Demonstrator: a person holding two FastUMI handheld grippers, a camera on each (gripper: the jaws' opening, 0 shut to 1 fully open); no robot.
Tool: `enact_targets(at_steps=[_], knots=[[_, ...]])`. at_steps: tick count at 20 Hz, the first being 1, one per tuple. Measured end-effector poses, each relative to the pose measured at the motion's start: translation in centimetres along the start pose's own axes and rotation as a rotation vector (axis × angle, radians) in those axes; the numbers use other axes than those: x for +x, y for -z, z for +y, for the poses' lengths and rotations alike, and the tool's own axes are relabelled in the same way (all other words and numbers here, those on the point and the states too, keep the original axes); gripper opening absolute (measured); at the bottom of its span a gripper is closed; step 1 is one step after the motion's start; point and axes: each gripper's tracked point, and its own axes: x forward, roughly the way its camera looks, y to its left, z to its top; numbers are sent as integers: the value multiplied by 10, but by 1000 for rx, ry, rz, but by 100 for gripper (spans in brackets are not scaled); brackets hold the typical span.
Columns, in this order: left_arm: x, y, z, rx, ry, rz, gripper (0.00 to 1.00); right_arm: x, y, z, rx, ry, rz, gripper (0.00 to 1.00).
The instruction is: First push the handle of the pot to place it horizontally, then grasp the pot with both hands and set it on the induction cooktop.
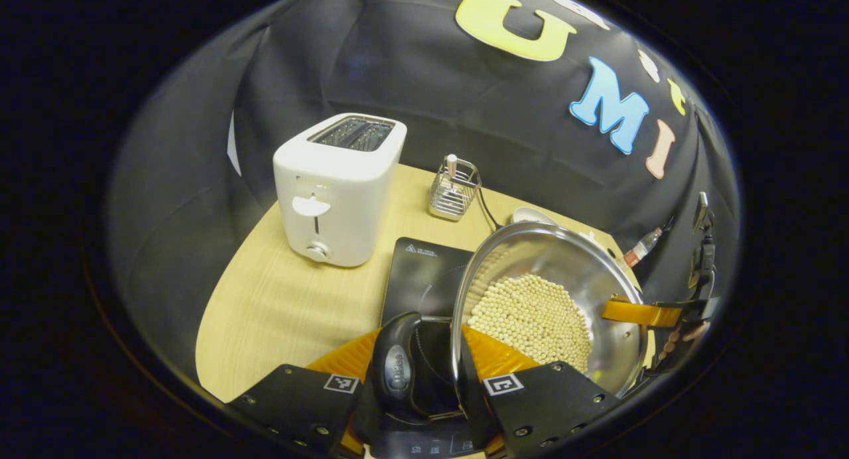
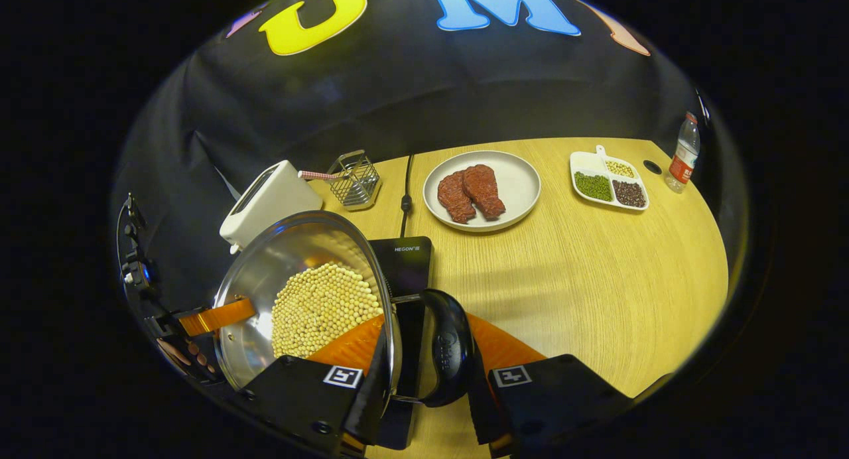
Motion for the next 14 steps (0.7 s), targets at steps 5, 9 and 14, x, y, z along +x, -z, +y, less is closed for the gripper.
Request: enact_targets(at_steps=[5, 9, 14], knots=[[26, -7, 9, 7, 0, 1, 52, 20, -9, 5, 9, 2, 1, 57], [35, -10, 20, 30, -4, 17, 55, 32, -6, 4, 22, 7, 24, 54], [39, -4, 23, 40, -7, 27, 53, 44, -1, 5, 25, 5, 44, 57]])
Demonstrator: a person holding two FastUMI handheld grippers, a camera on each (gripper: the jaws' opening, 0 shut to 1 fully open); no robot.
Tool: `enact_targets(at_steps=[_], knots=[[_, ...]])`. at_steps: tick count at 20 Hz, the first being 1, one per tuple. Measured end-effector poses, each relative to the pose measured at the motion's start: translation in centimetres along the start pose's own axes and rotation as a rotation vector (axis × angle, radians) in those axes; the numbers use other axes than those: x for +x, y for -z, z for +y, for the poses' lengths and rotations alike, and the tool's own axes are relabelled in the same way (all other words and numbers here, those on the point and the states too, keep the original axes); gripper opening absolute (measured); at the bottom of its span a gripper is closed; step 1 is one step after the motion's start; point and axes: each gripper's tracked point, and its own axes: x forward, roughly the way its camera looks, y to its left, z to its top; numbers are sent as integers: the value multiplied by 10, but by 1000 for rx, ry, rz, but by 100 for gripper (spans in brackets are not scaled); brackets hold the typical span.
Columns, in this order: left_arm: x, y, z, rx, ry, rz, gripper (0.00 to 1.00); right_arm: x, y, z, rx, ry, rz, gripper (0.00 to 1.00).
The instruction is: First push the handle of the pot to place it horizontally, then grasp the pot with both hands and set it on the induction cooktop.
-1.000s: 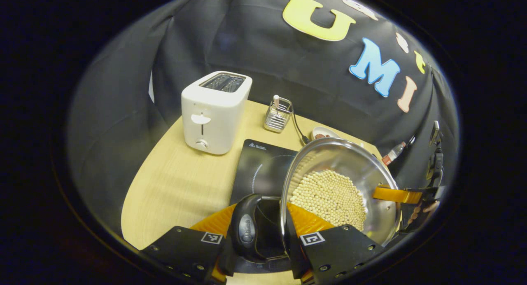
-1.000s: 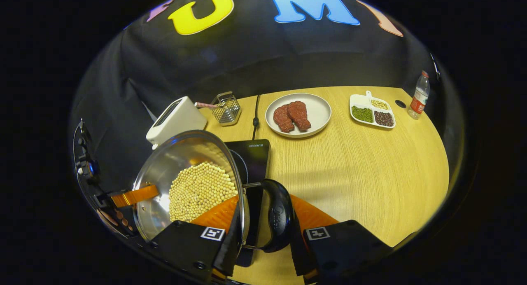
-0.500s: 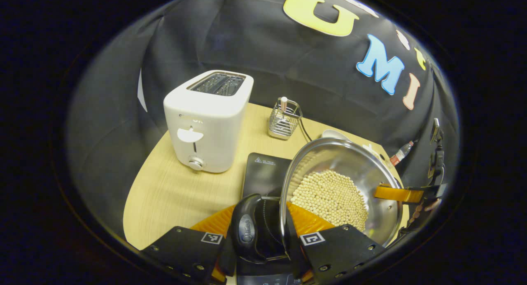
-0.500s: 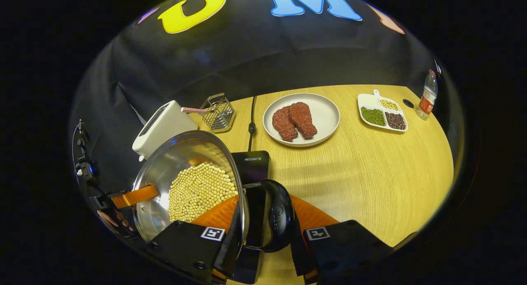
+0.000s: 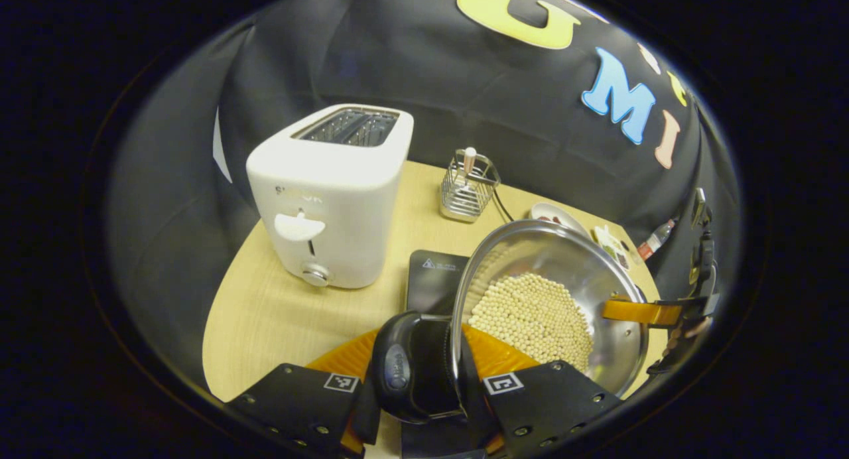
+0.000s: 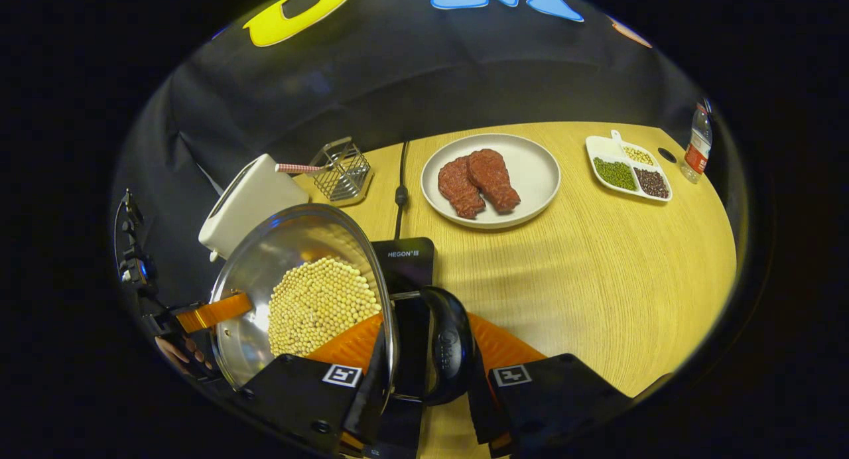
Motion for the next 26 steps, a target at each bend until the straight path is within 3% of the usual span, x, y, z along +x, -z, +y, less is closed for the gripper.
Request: enact_targets(at_steps=[2, 3, 4, 7, 8, 13, 14, 15, 16, 17, 18, 19, 20, 21, 22, 24, 25, 26], knots=[[-1, 0, 2, -15, 8, -4, 56, -1, 0, 1, 2, -8, 1, 54], [-2, 0, 3, -17, 10, -3, 53, 0, 1, 1, 3, -7, 4, 54], [-3, -1, 4, -19, 9, -3, 54, 0, 0, 1, 4, -8, 6, 60], [0, 3, 2, -13, 4, 13, 54, -2, 2, 0, 12, -1, 25, 55], [1, 3, 2, -13, 3, 19, 55, -2, 2, 0, 8, -1, 26, 60], [2, 5, 3, -19, -11, 28, 59, -2, 3, 1, 3, -2, 29, 57], [2, 5, 3, -13, -16, 31, 53, -3, 3, 1, 4, -1, 27, 56], [2, 5, 2, 0, -22, 32, 57, -3, 2, 1, 3, 2, 21, 55], [1, 3, 2, 29, -34, 30, 58, -2, 2, 1, 2, 4, 17, 59], [0, 3, 2, 71, -49, 31, 67, -3, 2, 2, 1, 3, 14, 67], [-2, 2, 0, 116, -66, 28, 60, -4, 1, 1, -1, 10, 11, 78], [-4, -2, 2, 164, -99, 14, 64, -5, 0, -1, -2, 20, 8, 89], [-7, -7, 3, 200, -134, -9, 73, -7, -1, -4, -6, 33, 1, 96], [-10, -10, 3, 219, -159, -23, 84, -9, -3, -6, -13, 42, -9, 98], [-16, -15, -2, 221, -163, -48, 76, -13, -5, -9, -23, 50, -23, 98], [-30, -26, -9, 215, -167, -96, 77, -24, -10, -15, -50, 67, -50, 98], [-37, -30, -12, 216, -179, -112, 84, -32, -11, -16, -60, 64, -58, 98], [-46, -36, -13, 222, -191, -131, 83, -38, -10, -17, -61, 59, -58, 99]])
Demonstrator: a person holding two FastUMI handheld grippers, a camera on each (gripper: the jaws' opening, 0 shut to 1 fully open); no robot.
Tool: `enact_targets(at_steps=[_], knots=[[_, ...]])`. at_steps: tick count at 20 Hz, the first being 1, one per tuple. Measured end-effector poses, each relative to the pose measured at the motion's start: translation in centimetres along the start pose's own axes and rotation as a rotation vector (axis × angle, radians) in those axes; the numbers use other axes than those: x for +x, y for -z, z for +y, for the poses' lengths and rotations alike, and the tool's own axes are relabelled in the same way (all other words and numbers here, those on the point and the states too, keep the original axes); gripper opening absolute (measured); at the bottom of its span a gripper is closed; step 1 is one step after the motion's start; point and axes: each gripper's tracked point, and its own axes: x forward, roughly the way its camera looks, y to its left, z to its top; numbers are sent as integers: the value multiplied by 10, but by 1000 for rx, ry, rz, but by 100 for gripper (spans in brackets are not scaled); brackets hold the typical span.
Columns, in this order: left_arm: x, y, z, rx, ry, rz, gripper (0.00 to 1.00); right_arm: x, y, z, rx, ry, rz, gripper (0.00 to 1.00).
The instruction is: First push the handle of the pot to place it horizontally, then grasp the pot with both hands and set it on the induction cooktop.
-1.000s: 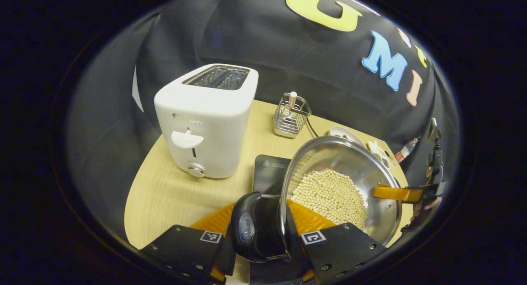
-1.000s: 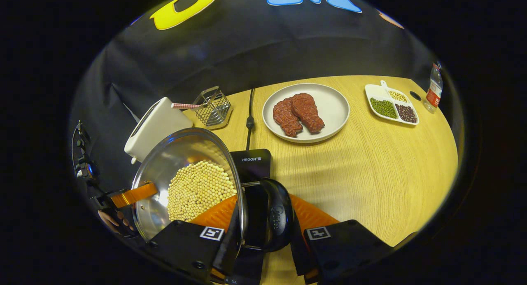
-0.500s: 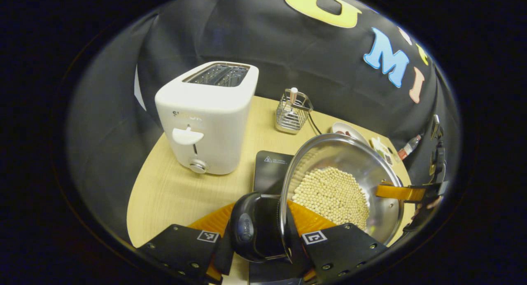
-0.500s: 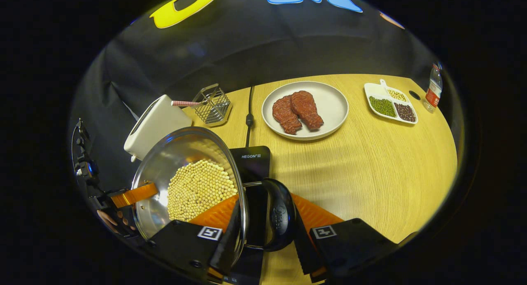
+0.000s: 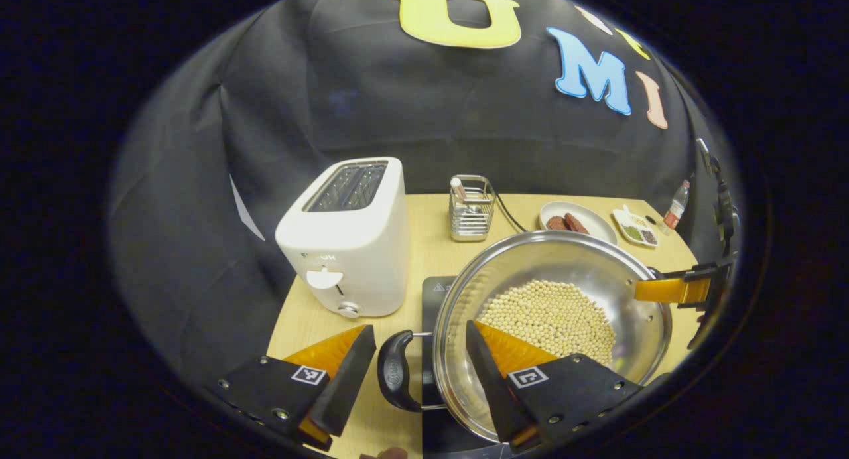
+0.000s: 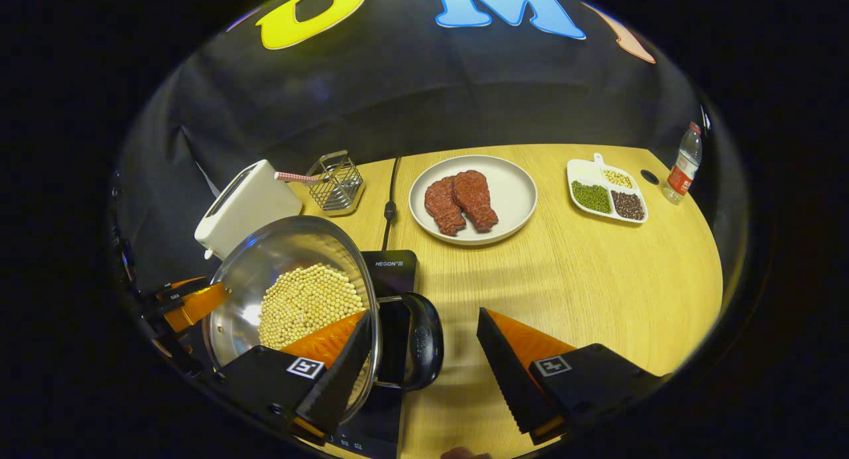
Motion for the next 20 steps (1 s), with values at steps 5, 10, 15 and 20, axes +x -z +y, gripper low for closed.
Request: enact_targets(at_steps=[5, 10, 15, 20], knots=[[-44, -24, -4, 9, -70, -85, 84, -35, -7, -7, -16, 2, -46, 100], [-110, -53, -16, -13, -132, -206, 83, -81, -20, -37, -34, 27, -128, 98], [-170, -52, -56, -61, -184, -288, 83, -151, -30, -97, -76, 88, -292, 98], [-251, -67, -130, -135, -181, -421, 83, -247, -44, -158, -44, 117, -493, 98]])
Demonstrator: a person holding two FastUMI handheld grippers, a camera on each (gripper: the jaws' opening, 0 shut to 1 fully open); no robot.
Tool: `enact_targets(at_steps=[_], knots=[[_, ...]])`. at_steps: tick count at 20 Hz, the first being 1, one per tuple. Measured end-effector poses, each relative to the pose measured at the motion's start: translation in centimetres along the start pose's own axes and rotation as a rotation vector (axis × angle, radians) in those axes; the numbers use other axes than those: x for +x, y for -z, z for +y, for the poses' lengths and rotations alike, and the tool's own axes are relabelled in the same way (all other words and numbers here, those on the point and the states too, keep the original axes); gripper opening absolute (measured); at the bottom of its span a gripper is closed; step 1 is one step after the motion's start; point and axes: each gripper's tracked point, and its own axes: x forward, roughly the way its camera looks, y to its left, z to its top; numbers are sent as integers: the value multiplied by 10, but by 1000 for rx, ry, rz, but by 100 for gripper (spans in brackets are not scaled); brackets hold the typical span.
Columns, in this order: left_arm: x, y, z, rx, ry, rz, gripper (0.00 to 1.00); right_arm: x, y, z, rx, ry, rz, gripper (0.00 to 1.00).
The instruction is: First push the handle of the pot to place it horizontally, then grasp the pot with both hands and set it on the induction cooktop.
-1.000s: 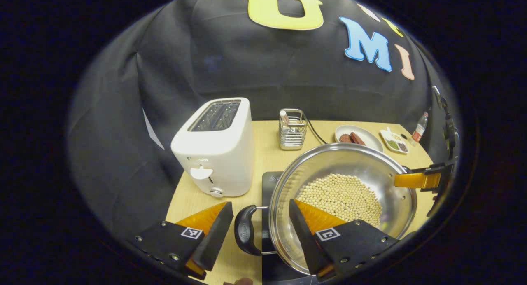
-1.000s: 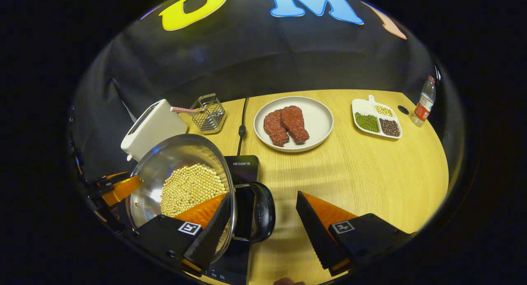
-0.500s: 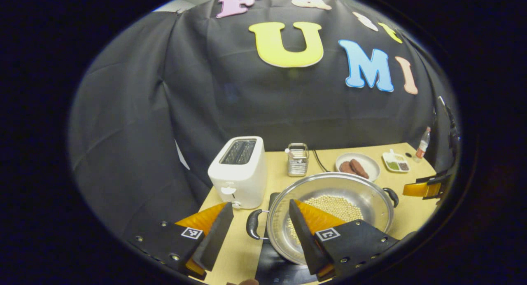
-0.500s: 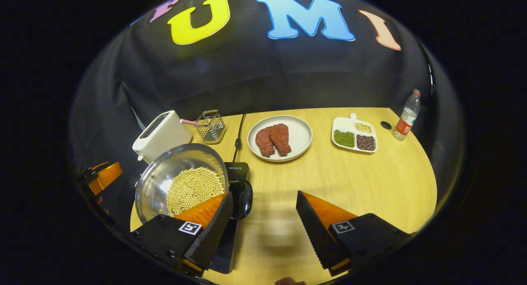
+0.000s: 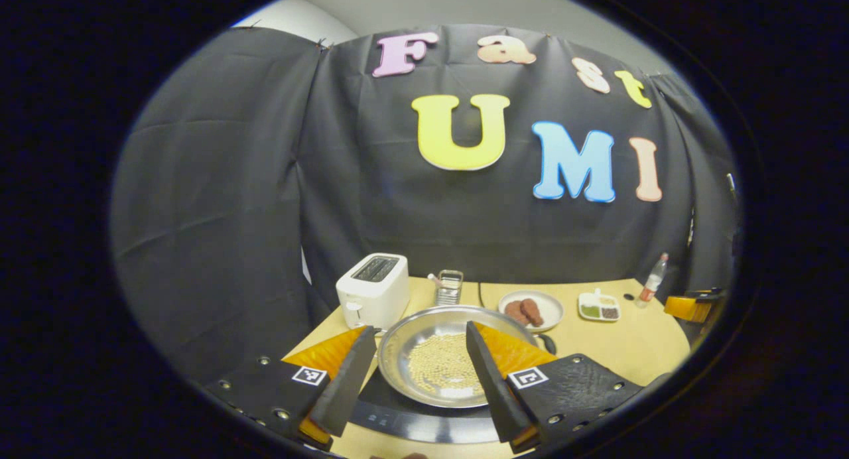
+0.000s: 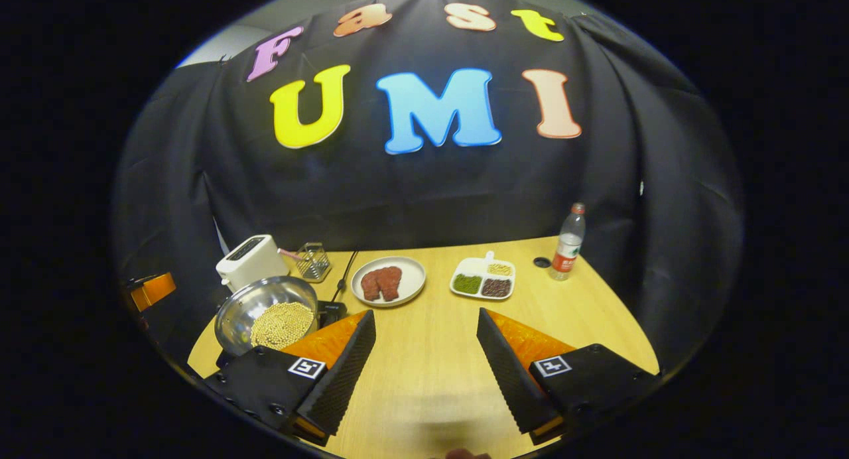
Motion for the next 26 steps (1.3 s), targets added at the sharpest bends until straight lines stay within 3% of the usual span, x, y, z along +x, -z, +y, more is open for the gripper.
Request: enact_targets(at_steps=[3, 4, 6, 7, 8, 9, 11, 12, 14, 15, 16, 18, 19, 20, 23, 26], knots=[[-44, -21, -53, -26, 58, -42, 83, -41, -31, -33, 5, 12, -126, 98], [-59, -24, -69, -21, 72, -61, 77, -54, -37, -45, -1, 24, -166, 98], [-85, -28, -92, 3, 75, -82, 77, -79, -48, -65, -15, 44, -237, 98], [-101, -29, -104, 11, 74, -88, 83, -95, -53, -77, -27, 55, -280, 98], [-119, -32, -115, 17, 71, -103, 83, -108, -58, -87, -43, 68, -322, 98], [-132, -35, -122, 15, 64, -115, 77, -119, -55, -97, -56, 79, -343, 98], [-157, -34, -138, 11, 55, -128, 77, -139, -48, -108, -70, 79, -346, 97], [-167, -32, -146, 5, 52, -140, 83, -147, -44, -113, -77, 79, -343, 97], [-180, -32, -165, -4, 84, -153, 83, -159, -36, -124, -96, 92, -344, 97], [-181, -28, -167, -7, 92, -156, 77, -166, -31, -129, -98, 103, -341, 98], [-185, -25, -171, -11, 98, -159, 77, -172, -26, -132, -93, 111, -336, 97], [-205, -12, -180, -4, 108, -158, 77, -181, -14, -127, -85, 115, -322, 97], [-205, -7, -181, 11, 122, -161, 83, -184, -10, -127, -94, 119, -321, 97], [-207, 2, -187, 25, 148, -145, 76, -183, -7, -124, -107, 124, -319, 98], [-209, 38, -178, 32, 151, -45, 80, -185, 2, -108, -94, 114, -277, 97], [-216, 26, -166, 5, 168, -77, 83, -187, -1, -92, -85, 115, -291, 97]])
